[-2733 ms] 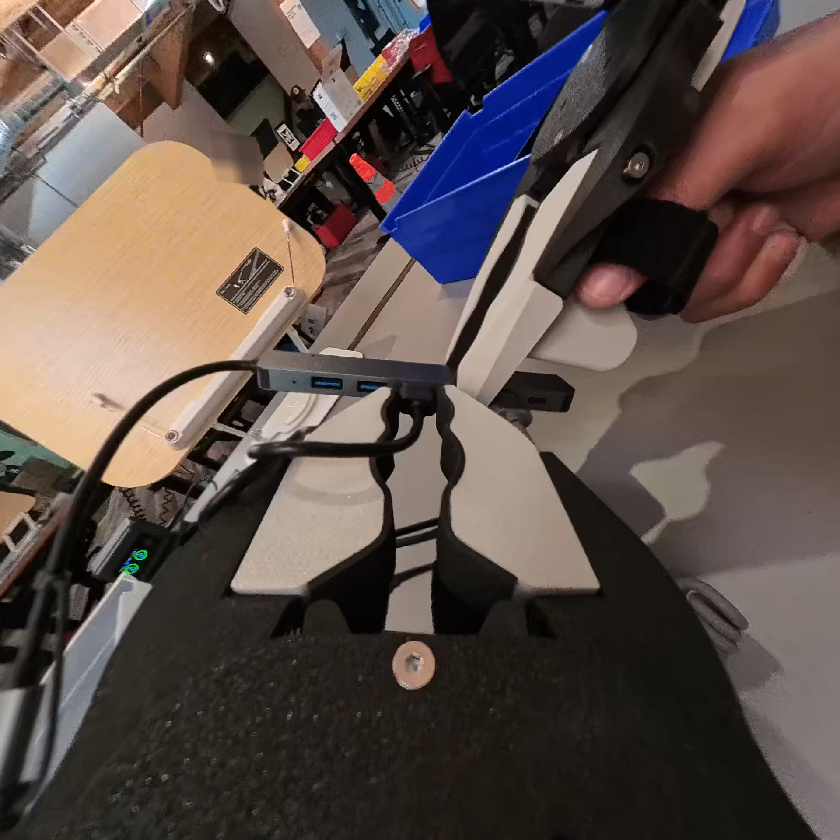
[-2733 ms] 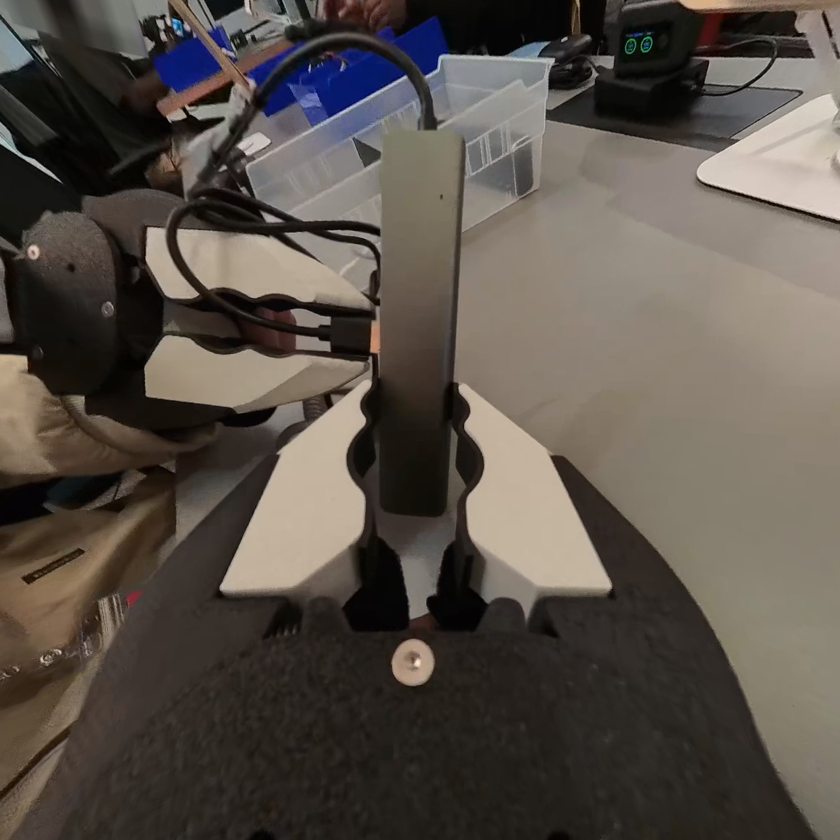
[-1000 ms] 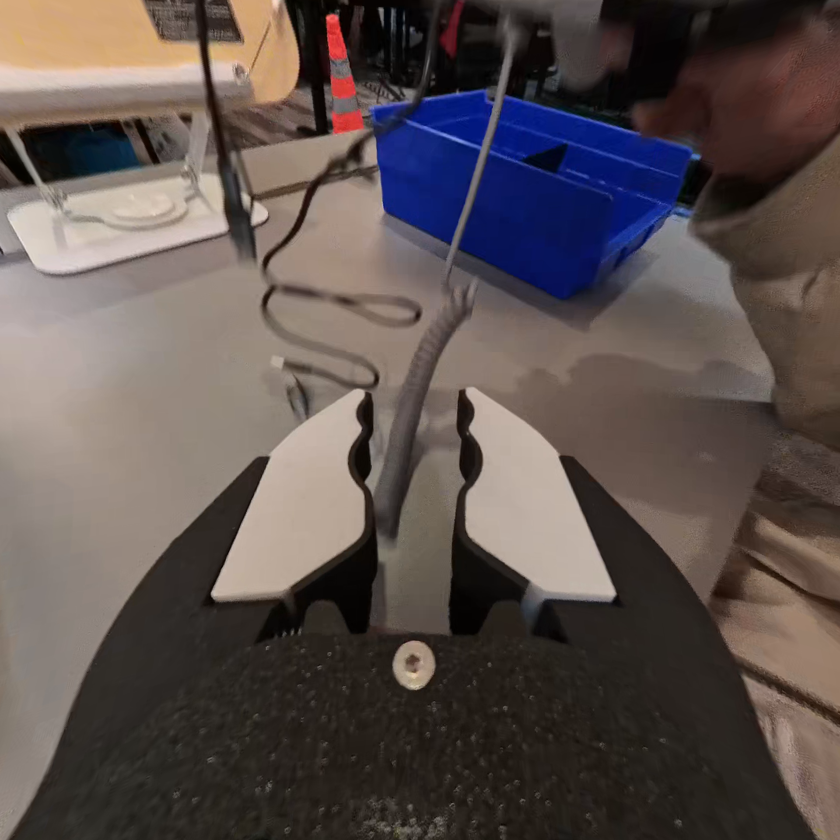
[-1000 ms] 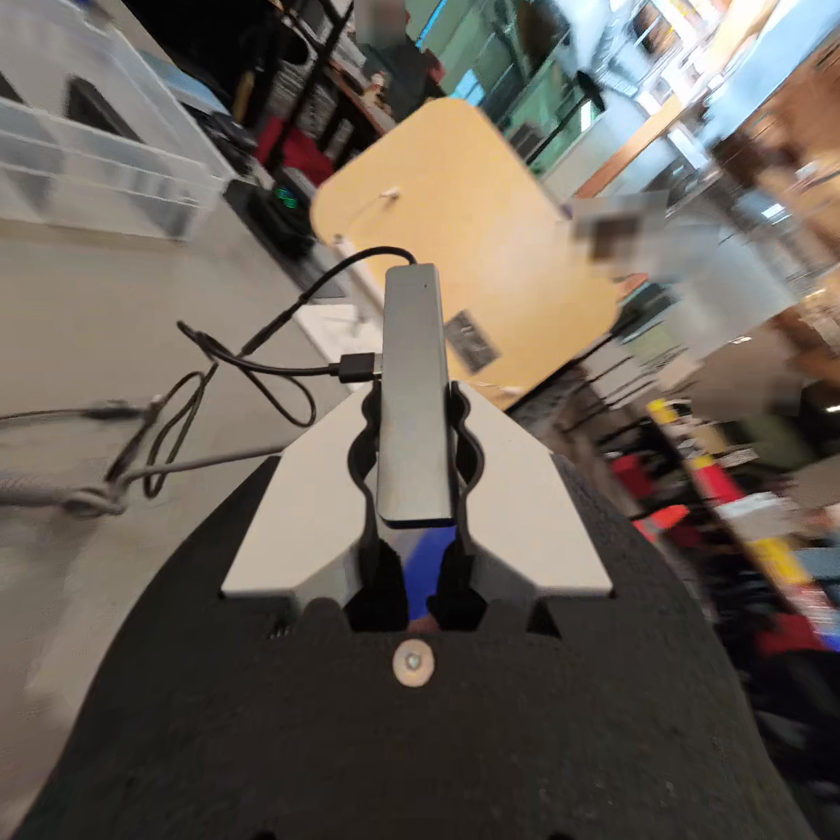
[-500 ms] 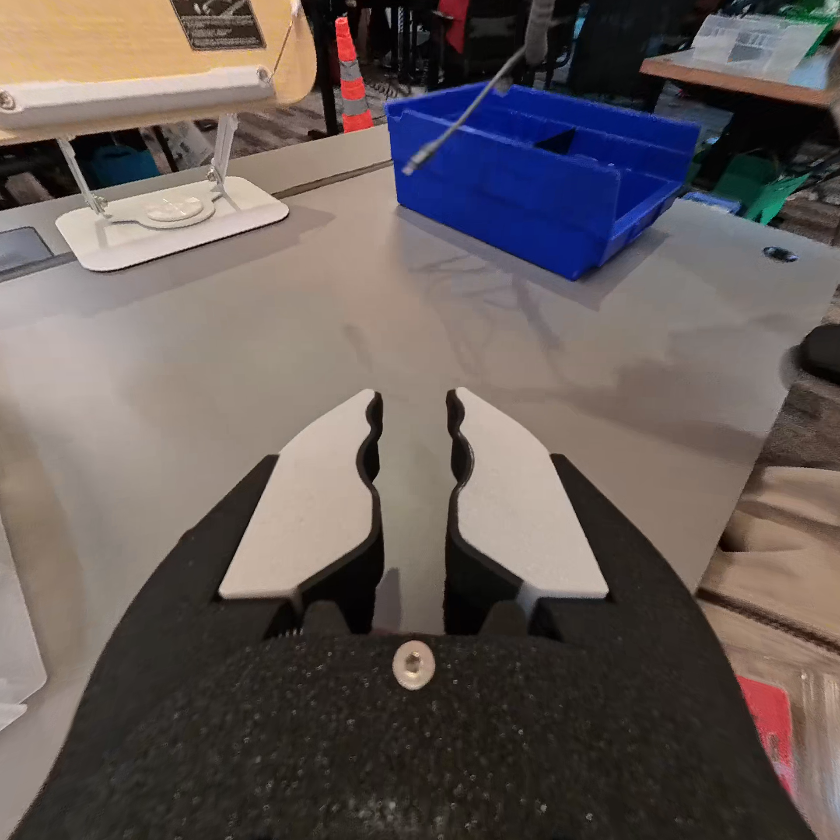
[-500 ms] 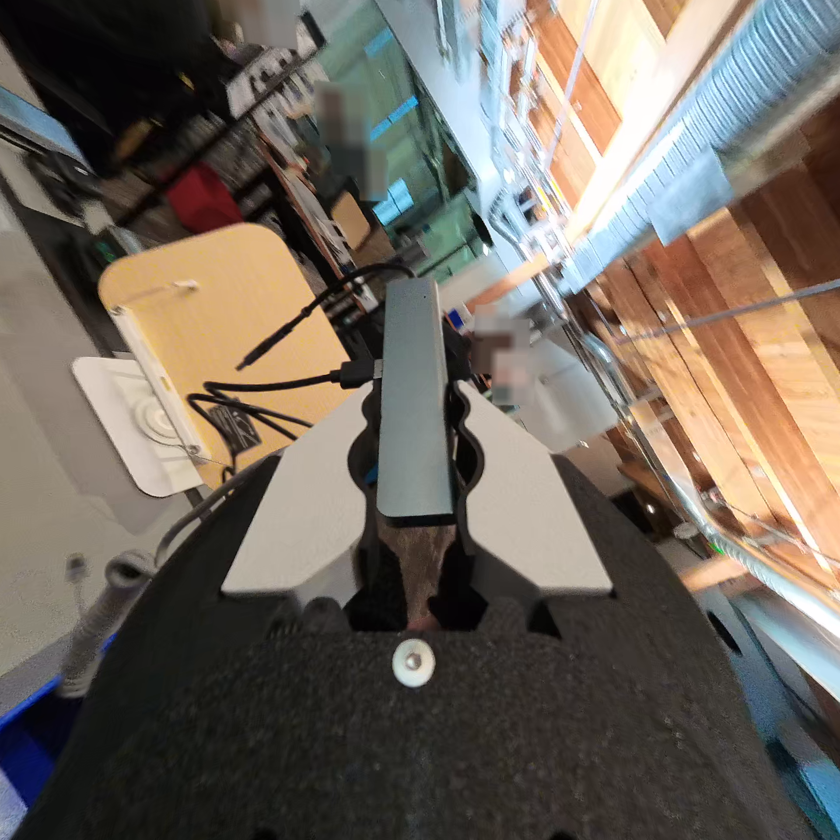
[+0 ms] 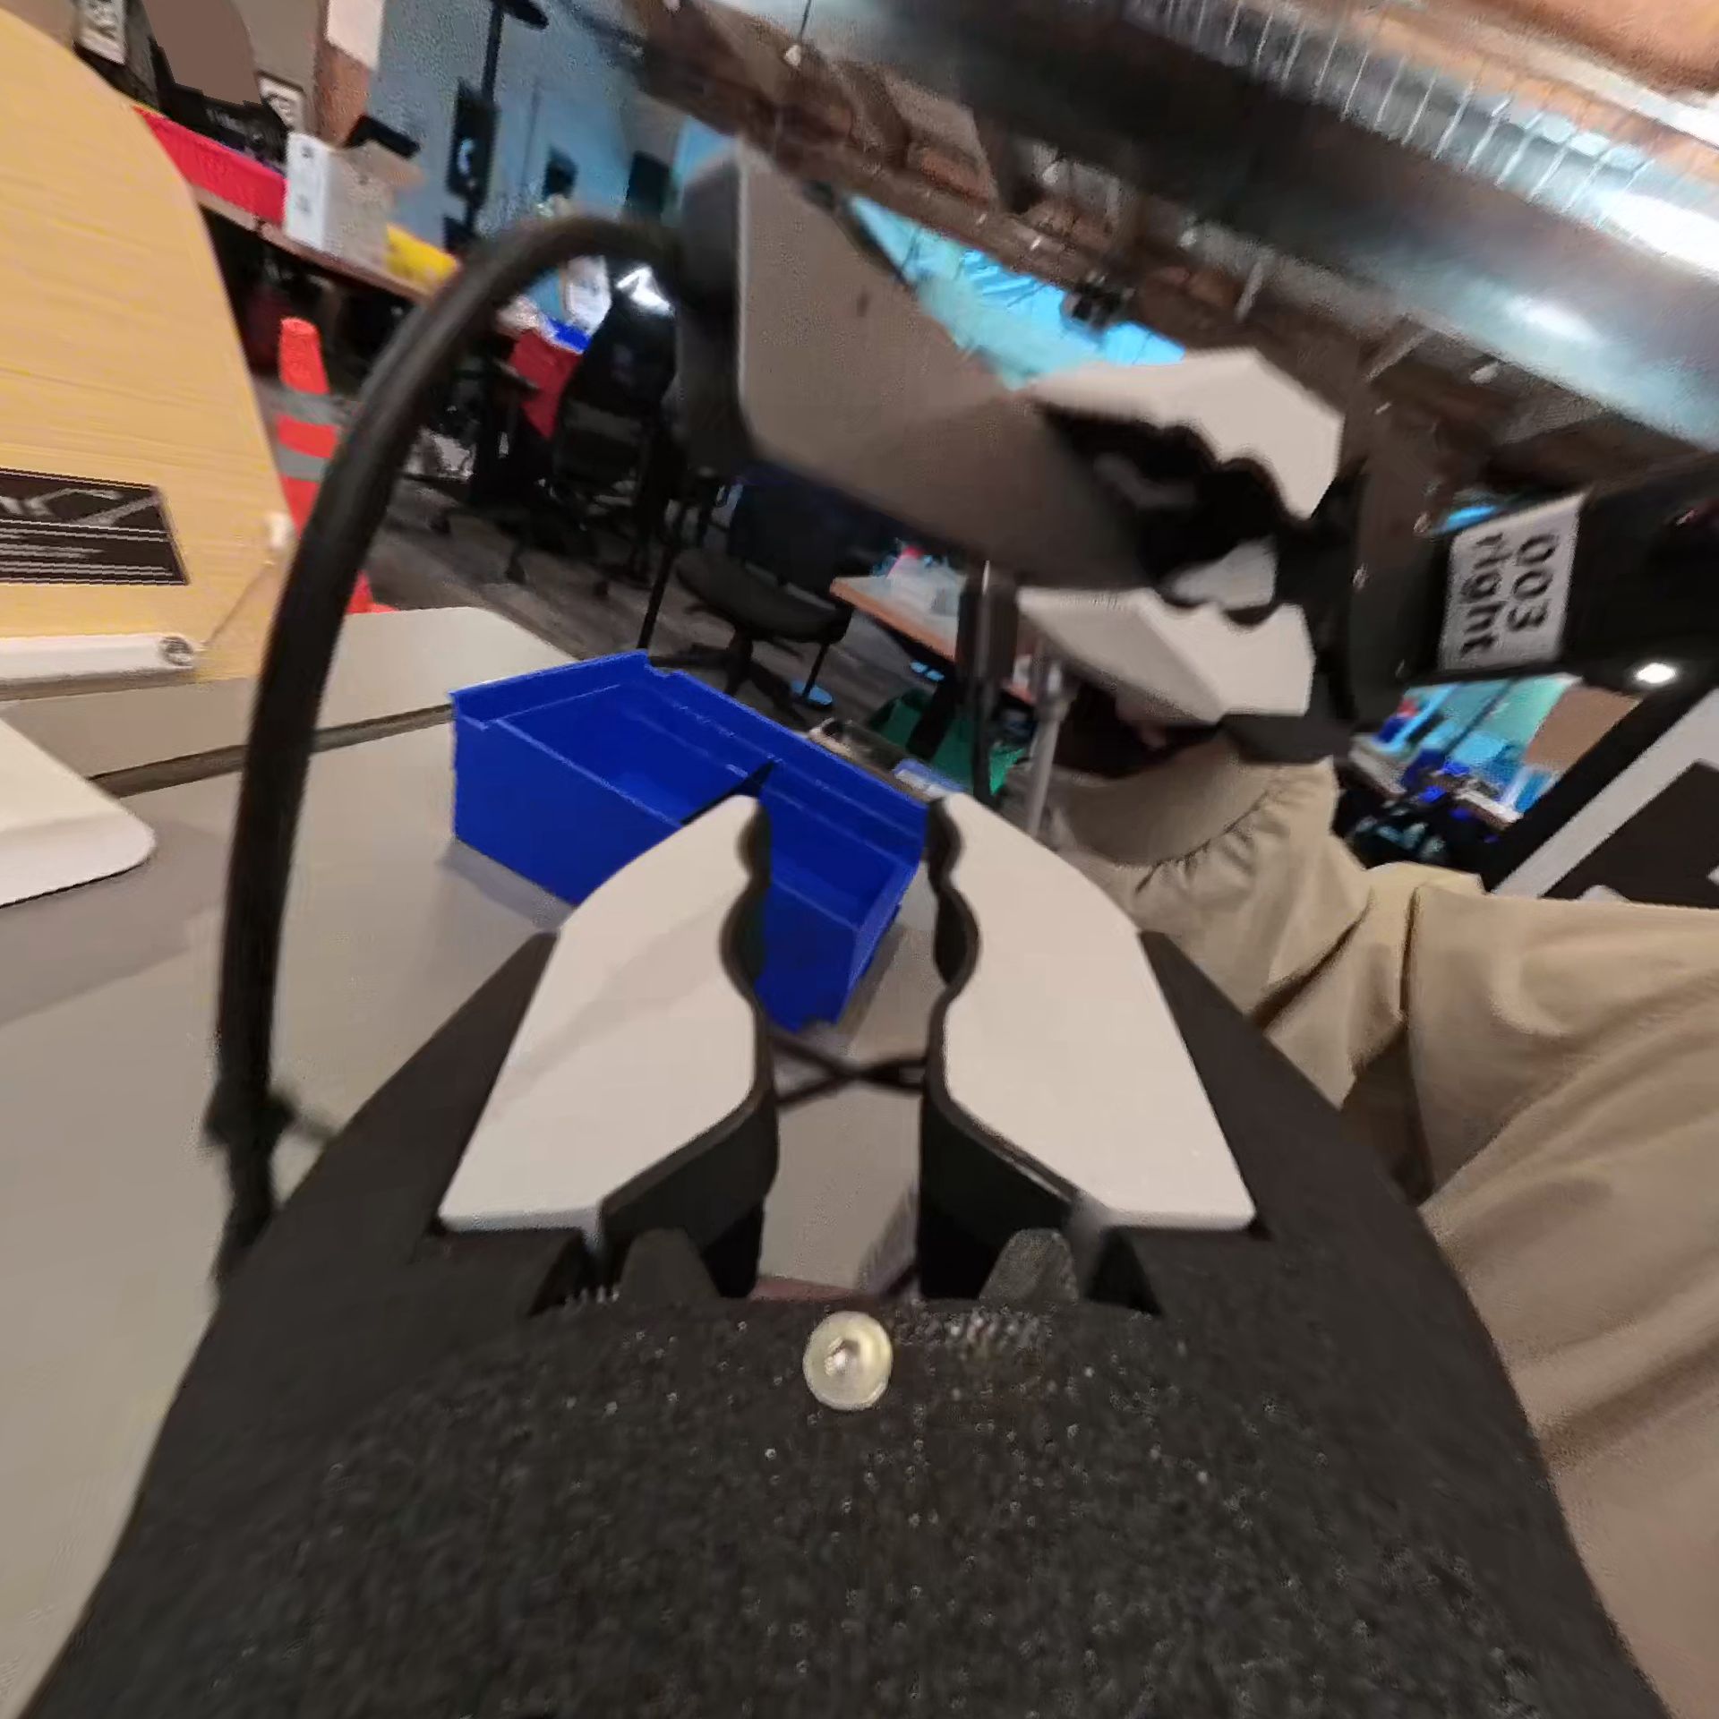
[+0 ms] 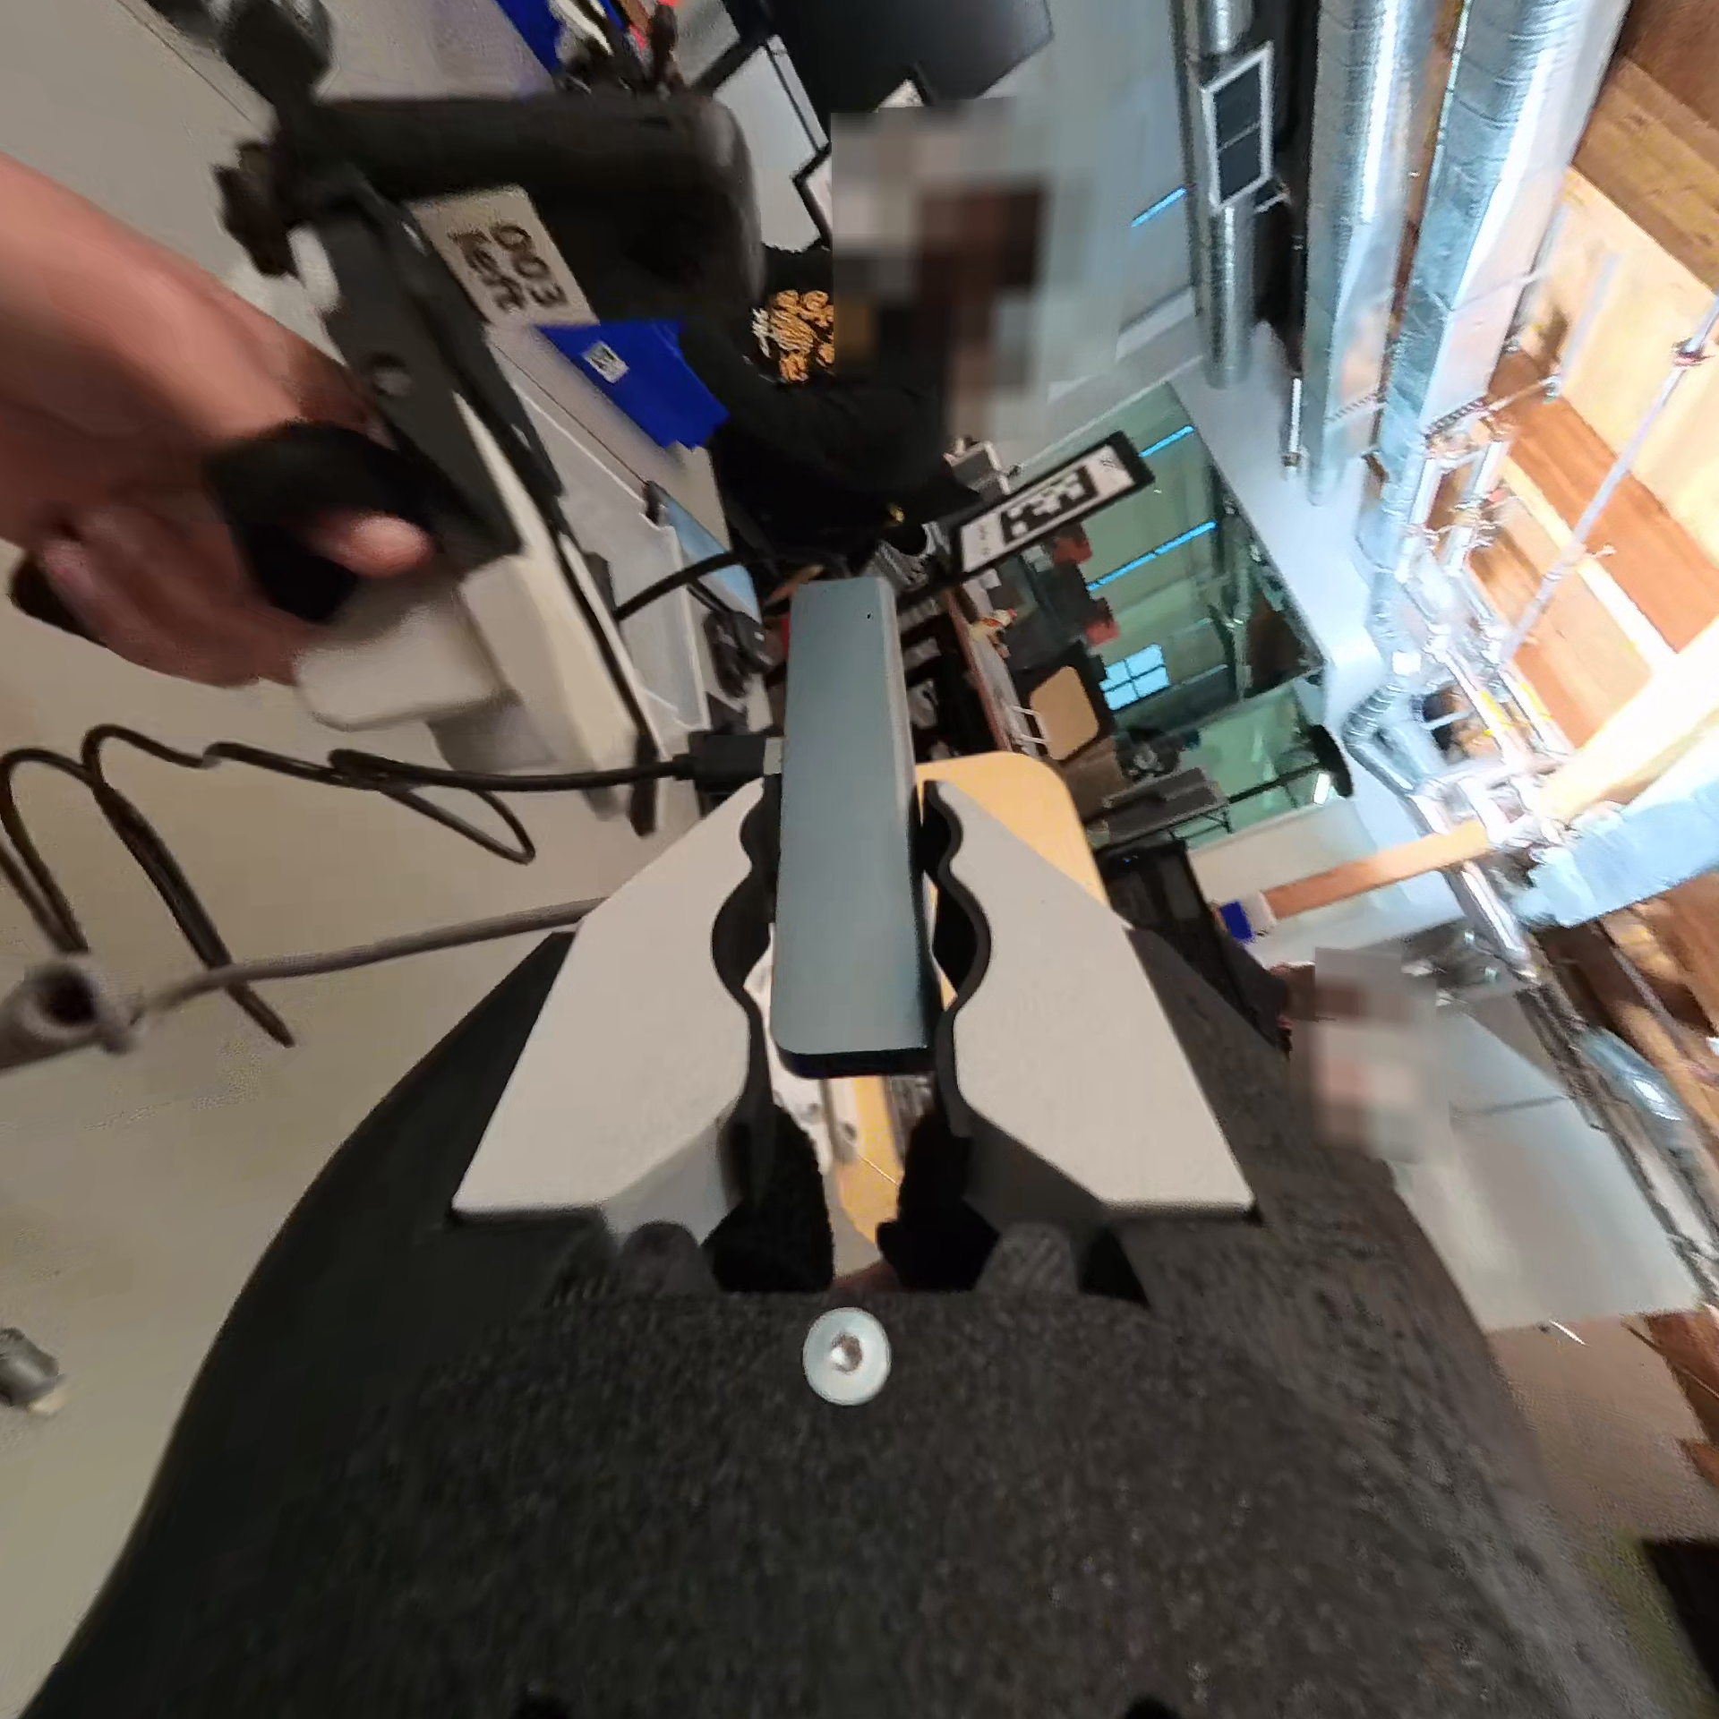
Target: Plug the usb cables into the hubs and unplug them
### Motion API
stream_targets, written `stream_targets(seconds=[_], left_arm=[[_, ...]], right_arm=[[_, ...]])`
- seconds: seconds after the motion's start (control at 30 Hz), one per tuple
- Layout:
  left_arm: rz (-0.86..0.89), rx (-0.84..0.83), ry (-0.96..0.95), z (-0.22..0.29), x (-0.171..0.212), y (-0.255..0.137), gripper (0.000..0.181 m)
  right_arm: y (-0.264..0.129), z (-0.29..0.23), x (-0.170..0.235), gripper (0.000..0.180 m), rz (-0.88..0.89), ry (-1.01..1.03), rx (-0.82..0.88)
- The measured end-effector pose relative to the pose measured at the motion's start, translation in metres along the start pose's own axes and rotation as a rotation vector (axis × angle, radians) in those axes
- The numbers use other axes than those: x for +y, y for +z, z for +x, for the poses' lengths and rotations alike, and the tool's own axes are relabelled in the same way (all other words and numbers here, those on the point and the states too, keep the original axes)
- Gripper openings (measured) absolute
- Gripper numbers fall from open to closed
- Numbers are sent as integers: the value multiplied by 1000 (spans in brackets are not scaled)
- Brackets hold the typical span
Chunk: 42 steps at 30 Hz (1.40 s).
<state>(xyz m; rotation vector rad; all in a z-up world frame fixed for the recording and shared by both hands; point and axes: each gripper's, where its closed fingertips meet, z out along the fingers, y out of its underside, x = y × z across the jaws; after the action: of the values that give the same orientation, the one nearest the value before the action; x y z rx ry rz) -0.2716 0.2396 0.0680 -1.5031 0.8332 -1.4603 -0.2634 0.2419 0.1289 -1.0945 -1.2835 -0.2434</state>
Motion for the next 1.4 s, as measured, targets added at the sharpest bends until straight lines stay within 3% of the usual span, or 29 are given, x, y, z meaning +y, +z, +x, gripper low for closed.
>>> stream_targets(seconds=[0.03, 0.2, 0.3, 0.5, 0.6, 0.73, 0.87, 1.0, 1.13, 1.4], left_arm=[[-7, 24, -28, -1, 4, 1, 22], [-10, 188, -185, 2, 19, -4, 16], [-12, 152, -177, -9, 26, -16, 27], [-26, 254, -176, 4, 30, -17, 34], [-31, 265, -166, 5, 33, -18, 11], [-6, 224, -145, -1, 37, -20, 10], [-8, 174, -47, -4, 42, -20, 8], [-94, 147, 76, -5, 55, -17, 8], [-155, 147, 134, -4, 67, -15, 8], [-221, 147, 252, -2, 78, -18, 8]], right_arm=[[3, -8, -1, 30, 9, 10, -18], [9, -22, 1, 30, 34, 56, -42], [10, -23, 7, 30, 23, 57, -28], [19, -51, 7, 30, 32, 65, -89], [23, -61, 7, 29, 41, 96, -110], [26, -66, 13, 28, 51, 222, -141], [22, -67, 12, 27, 84, 546, -296], [23, -78, 28, 23, -29, 785, -474], [17, -100, 29, 19, -76, 844, -668], [8, -109, 23, 9, -49, 922, -788]])
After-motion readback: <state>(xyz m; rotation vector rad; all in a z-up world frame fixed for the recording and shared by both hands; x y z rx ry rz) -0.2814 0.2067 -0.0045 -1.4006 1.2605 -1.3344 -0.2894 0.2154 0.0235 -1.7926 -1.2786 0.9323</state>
